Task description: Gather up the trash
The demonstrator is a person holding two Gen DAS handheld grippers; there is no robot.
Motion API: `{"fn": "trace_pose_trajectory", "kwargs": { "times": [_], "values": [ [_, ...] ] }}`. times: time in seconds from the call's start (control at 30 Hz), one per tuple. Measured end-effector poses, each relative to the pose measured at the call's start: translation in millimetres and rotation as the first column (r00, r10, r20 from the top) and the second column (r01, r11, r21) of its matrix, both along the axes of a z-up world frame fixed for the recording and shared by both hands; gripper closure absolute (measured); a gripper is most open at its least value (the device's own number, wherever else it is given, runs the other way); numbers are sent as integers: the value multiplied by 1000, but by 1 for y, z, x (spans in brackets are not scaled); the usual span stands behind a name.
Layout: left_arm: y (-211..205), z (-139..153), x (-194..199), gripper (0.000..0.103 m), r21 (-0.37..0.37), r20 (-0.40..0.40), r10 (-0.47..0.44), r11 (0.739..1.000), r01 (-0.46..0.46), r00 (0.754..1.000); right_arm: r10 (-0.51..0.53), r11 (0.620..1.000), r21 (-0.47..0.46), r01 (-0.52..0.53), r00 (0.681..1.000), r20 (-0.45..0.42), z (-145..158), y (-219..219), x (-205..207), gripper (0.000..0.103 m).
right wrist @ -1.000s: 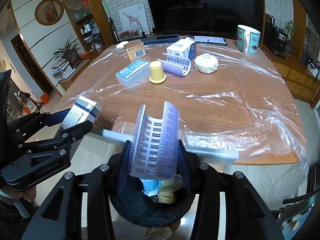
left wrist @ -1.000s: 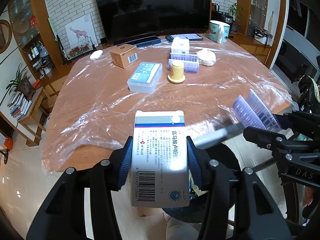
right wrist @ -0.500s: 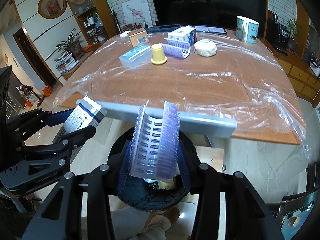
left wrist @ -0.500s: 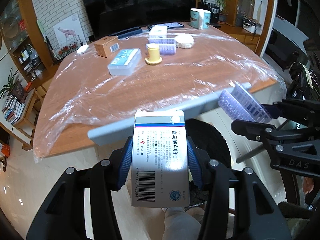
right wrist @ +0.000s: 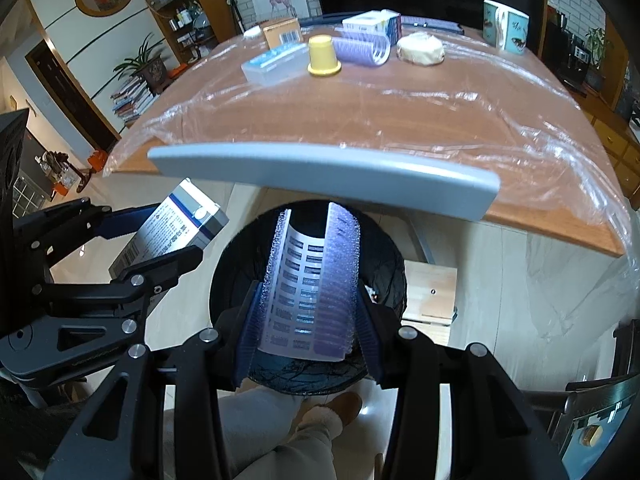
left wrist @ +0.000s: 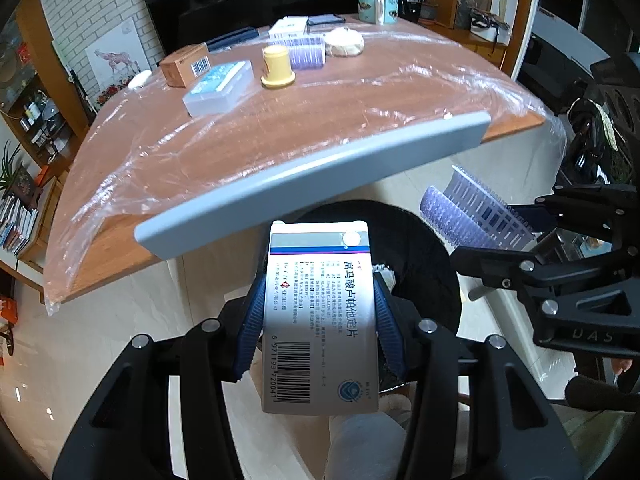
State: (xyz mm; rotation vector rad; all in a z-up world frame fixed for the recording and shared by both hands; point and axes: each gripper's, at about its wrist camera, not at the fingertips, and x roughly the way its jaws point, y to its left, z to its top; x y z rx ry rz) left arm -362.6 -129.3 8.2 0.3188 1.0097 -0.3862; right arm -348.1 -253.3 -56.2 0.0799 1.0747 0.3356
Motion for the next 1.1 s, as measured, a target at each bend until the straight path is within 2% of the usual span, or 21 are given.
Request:
{"fn": "trace_pose_trajectory", "kwargs": {
  "times": [1.1],
  "values": [
    [-11,-69,31,51,97,-109,-48,994,59,993,-20,998,-62,12,991,-131,-65,4,35,59]
  ]
}}
